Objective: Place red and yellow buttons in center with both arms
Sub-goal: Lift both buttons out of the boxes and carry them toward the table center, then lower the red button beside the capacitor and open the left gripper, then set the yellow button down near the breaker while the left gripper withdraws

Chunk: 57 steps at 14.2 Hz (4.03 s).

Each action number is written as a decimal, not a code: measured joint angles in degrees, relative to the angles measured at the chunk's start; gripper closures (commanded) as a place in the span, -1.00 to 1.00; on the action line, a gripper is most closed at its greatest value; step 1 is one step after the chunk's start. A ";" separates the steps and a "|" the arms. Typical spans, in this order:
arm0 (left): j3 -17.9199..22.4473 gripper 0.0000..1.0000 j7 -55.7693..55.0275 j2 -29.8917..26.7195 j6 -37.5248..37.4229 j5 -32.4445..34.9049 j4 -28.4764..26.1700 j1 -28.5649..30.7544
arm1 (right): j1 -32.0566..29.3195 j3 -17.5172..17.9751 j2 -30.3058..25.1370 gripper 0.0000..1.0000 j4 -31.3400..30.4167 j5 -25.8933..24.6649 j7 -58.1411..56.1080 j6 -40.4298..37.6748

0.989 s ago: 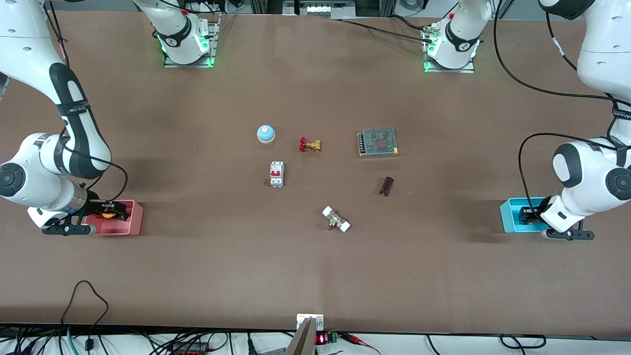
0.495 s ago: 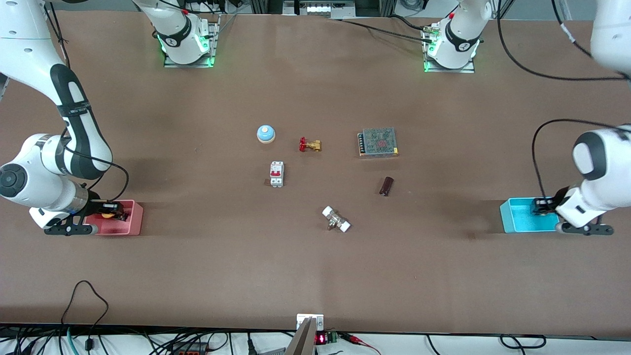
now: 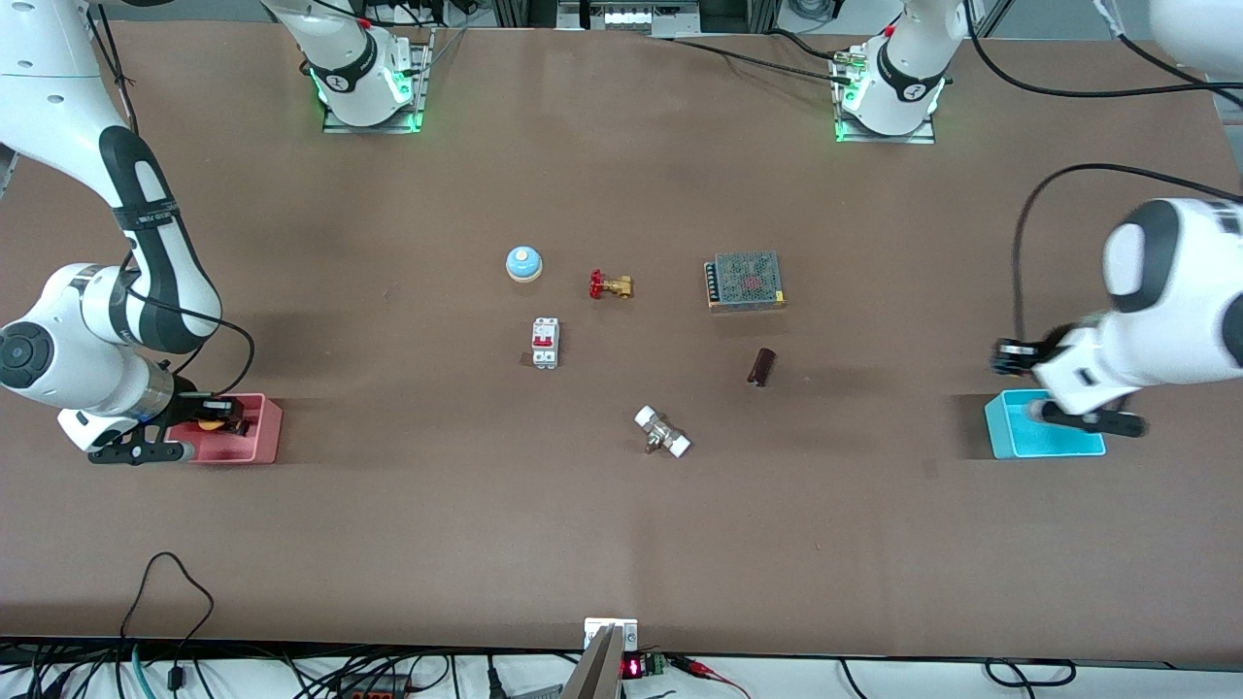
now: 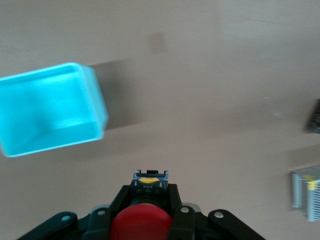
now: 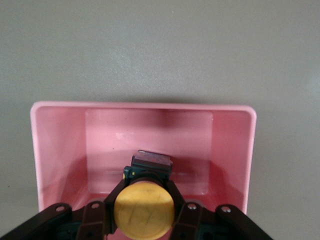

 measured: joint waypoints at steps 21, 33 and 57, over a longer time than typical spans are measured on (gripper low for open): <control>-8.55 0.52 -31.28 4.67 36.36 10.07 -24.77 -6.59 | 15.37 8.32 -15.67 0.58 -7.29 0.44 23.47 -16.49; -8.64 -1.00 -30.70 -1.33 22.45 13.37 -17.87 -6.36 | 17.97 10.55 -7.60 0.56 -10.74 0.43 23.38 -1.19; -3.89 -1.00 -7.88 -2.58 -28.25 1.08 25.51 -7.68 | 18.23 10.51 -5.09 -1.00 -9.73 2.79 23.23 3.31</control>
